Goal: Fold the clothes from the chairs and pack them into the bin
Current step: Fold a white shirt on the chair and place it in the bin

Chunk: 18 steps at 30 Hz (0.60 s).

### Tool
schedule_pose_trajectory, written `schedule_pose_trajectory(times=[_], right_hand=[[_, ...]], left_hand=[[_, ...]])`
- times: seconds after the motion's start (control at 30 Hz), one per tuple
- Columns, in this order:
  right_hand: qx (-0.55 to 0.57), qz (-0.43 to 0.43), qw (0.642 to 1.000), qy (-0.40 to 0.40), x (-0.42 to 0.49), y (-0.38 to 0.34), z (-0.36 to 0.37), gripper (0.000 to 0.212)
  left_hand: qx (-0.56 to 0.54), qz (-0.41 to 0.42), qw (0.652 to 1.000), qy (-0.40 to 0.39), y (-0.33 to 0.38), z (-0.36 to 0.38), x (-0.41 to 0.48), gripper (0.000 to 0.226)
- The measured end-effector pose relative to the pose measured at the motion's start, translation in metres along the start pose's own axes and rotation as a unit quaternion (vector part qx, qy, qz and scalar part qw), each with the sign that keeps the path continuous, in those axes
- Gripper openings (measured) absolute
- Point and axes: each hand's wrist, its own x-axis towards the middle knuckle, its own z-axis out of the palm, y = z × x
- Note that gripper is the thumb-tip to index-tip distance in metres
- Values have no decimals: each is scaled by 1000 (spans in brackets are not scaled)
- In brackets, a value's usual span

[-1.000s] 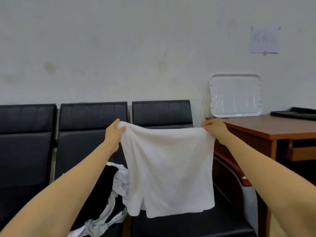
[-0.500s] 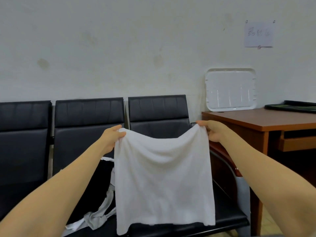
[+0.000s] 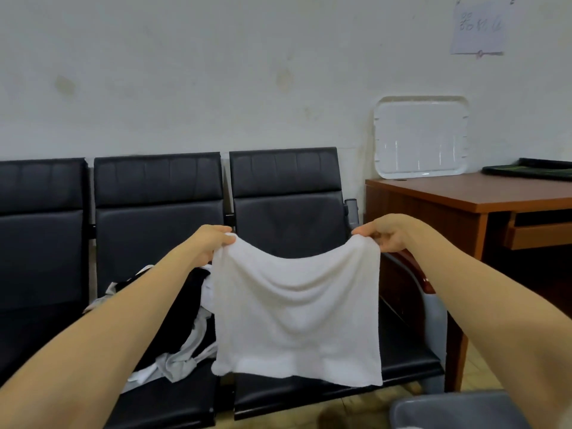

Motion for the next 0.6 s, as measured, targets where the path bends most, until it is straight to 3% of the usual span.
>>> schedule_pose_trajectory(times=[0.37, 0.43, 0.6], right_hand=[[30, -85, 991, 100, 2, 27, -5, 43], [58, -86, 991, 84, 1, 25, -8, 45], [200, -184, 961, 52, 0, 14, -11, 30]], left_hand=[[-89, -1, 993, 73, -32, 1, -15, 41], [-97, 23, 992, 84, -28, -1, -14, 41], [-170, 92, 970, 150, -4, -5, -3, 41]])
